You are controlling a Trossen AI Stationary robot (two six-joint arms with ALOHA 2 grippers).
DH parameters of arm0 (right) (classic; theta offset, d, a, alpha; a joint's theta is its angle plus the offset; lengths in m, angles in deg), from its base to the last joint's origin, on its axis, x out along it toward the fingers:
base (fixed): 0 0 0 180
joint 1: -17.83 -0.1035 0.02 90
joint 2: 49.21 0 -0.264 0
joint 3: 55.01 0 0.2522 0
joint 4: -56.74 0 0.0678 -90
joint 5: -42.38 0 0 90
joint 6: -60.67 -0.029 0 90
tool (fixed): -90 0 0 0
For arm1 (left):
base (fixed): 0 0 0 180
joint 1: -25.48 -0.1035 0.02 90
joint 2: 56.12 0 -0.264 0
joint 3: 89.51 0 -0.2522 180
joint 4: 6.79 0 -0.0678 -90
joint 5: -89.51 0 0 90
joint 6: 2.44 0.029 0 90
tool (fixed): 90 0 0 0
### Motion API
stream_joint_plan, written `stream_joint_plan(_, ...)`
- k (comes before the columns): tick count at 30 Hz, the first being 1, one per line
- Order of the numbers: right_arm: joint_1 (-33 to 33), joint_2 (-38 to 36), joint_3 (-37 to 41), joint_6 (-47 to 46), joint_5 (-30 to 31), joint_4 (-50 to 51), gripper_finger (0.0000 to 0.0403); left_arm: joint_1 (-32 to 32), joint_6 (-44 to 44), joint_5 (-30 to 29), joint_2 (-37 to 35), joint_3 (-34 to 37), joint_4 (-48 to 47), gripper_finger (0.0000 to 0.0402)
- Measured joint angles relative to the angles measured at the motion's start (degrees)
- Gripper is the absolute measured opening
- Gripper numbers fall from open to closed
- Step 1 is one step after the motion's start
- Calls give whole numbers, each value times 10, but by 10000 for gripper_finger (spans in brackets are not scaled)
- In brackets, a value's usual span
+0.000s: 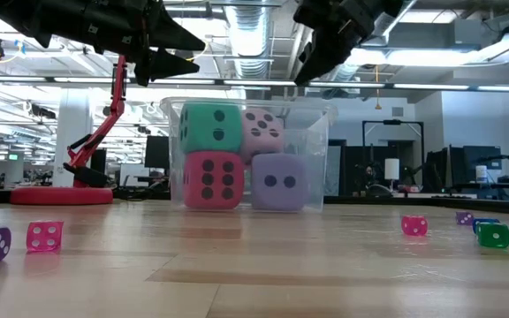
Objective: Pick & Place Dice
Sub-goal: Put the small purple die into the transparent bin
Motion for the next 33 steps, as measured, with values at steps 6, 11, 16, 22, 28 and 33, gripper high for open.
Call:
stream_joint_plan(6,0,0,3,-4,0,20,0,0,0,-2,0,0,0,274)
stream_joint_plan(11,0,0,7,-13,0,25,0,0,0,-2,0,0,0,274)
stream_joint_plan(16,3,0,50,-12,0,-57,0,0,31,-2,0,0,0,274)
stream_joint_plan(22,9,0,93,-32,0,-123,0,0,35,-2,0,0,0,274)
stream_joint_plan(28,11,0,93,-36,0,-121,0,0,50,-2,0,0,0,274)
stream_joint_plan(33,9,0,93,-36,7,-119,0,0,66,-1,0,0,0,274)
